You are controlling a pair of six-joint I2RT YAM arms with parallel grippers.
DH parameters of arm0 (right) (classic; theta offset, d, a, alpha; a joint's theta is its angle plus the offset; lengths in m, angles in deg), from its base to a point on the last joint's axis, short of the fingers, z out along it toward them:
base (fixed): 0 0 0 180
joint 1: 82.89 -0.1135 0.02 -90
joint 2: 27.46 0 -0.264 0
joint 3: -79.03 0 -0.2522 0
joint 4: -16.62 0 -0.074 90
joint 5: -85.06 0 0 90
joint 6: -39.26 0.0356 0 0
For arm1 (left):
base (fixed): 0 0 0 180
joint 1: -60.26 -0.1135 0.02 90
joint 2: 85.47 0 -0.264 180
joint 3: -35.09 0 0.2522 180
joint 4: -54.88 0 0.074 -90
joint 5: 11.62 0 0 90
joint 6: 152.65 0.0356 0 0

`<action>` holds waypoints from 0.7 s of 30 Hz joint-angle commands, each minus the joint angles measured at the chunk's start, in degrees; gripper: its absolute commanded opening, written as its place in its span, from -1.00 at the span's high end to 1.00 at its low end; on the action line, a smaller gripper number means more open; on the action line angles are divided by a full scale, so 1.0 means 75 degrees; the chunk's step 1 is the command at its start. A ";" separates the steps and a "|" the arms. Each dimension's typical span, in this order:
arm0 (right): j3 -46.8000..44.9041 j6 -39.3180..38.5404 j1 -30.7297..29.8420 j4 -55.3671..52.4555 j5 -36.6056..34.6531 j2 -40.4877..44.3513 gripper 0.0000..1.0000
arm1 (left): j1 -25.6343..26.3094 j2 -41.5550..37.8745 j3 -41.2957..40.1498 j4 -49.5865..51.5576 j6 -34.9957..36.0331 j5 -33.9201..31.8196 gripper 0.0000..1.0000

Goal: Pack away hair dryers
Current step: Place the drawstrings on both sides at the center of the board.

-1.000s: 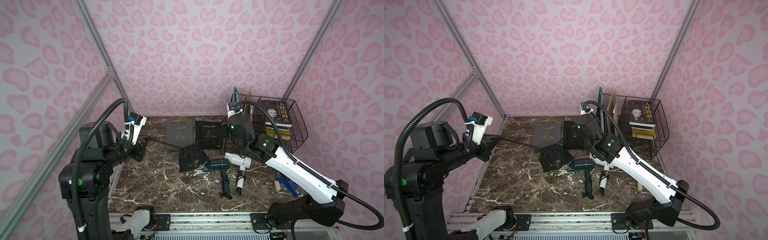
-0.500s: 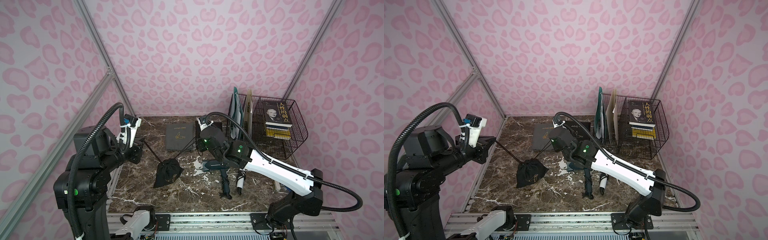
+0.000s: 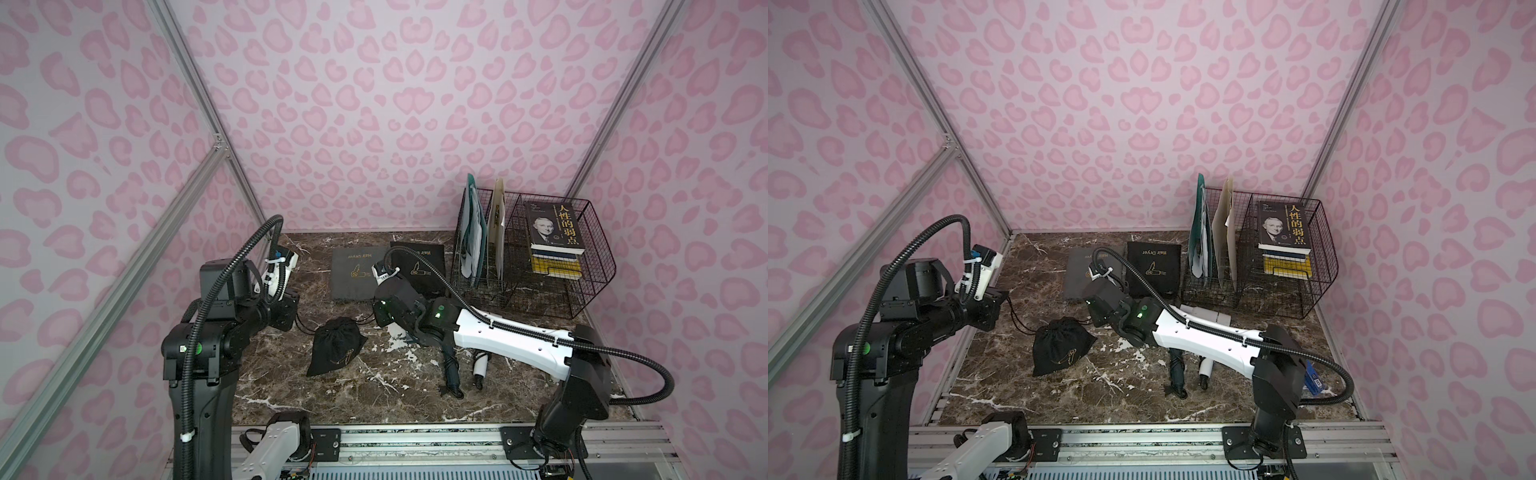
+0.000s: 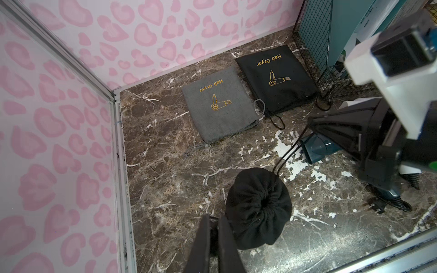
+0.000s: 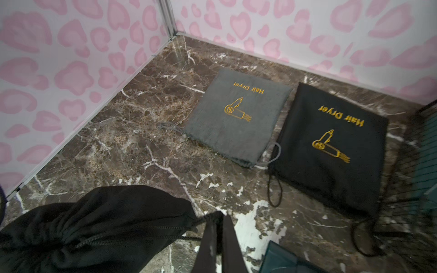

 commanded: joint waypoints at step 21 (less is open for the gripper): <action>0.0313 0.1167 -0.1317 0.0405 0.1178 -0.1323 1.00 | -0.0003 0.0084 -0.3371 -0.1435 0.0349 0.0159 0.97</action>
